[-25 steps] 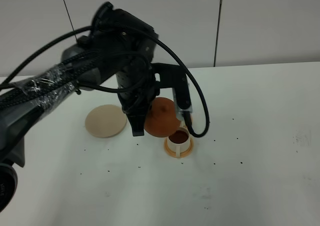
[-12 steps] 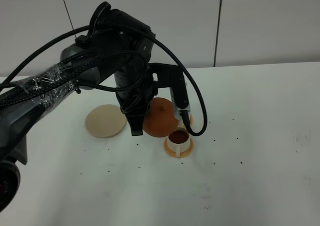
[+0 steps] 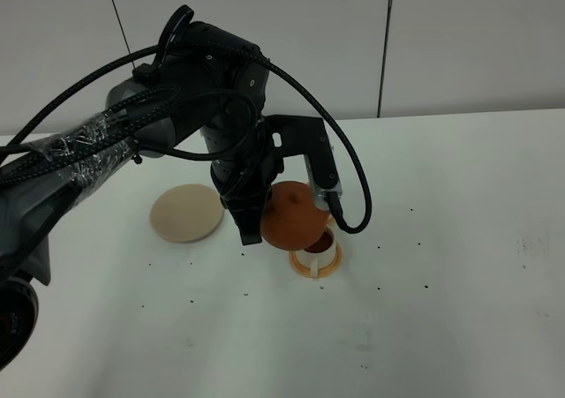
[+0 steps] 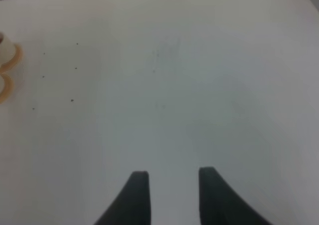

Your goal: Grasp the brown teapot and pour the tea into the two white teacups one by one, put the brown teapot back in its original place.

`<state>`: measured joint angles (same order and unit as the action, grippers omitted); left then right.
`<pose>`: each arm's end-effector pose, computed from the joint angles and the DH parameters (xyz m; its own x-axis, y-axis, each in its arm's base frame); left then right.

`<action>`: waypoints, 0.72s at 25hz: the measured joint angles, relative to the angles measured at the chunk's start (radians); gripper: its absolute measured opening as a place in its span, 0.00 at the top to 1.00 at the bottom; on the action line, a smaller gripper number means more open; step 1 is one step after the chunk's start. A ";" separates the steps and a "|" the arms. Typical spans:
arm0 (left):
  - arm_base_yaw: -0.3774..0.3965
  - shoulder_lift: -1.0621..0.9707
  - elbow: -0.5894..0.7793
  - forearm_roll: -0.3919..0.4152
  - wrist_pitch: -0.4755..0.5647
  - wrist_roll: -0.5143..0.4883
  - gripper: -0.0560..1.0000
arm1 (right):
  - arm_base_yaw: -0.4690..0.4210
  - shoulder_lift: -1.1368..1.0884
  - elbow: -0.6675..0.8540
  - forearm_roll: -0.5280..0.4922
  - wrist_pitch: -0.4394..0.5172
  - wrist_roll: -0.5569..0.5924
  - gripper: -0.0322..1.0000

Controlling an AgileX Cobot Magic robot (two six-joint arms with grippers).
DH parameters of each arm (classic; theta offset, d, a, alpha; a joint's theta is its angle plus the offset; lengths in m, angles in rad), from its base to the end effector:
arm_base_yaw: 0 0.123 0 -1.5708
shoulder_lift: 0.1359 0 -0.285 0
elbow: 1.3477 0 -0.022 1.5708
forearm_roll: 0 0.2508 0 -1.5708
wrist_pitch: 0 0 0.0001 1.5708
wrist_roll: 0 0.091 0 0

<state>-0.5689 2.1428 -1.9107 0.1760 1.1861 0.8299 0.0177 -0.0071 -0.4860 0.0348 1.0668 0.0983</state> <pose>0.3941 -0.2345 0.2379 -0.1209 0.9922 -0.0286 0.9496 0.1240 0.2879 -0.0046 0.0027 0.2729 -0.4693 0.1065 -0.8766 0.0093 0.9932 0.1157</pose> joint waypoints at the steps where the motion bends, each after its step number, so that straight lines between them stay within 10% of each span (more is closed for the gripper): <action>1: 0.000 0.000 0.000 -0.001 0.000 0.000 0.78 | 0.000 0.000 0.000 0.000 0.000 0.000 0.74; 18: 0.042 0.000 0.000 0.063 0.000 -0.007 0.78 | 0.000 0.000 0.000 0.000 0.000 0.000 0.74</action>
<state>-0.5269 2.1428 -1.9107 0.2387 1.1861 0.8226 0.0177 -0.0071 -0.4860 0.0348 1.0668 0.0983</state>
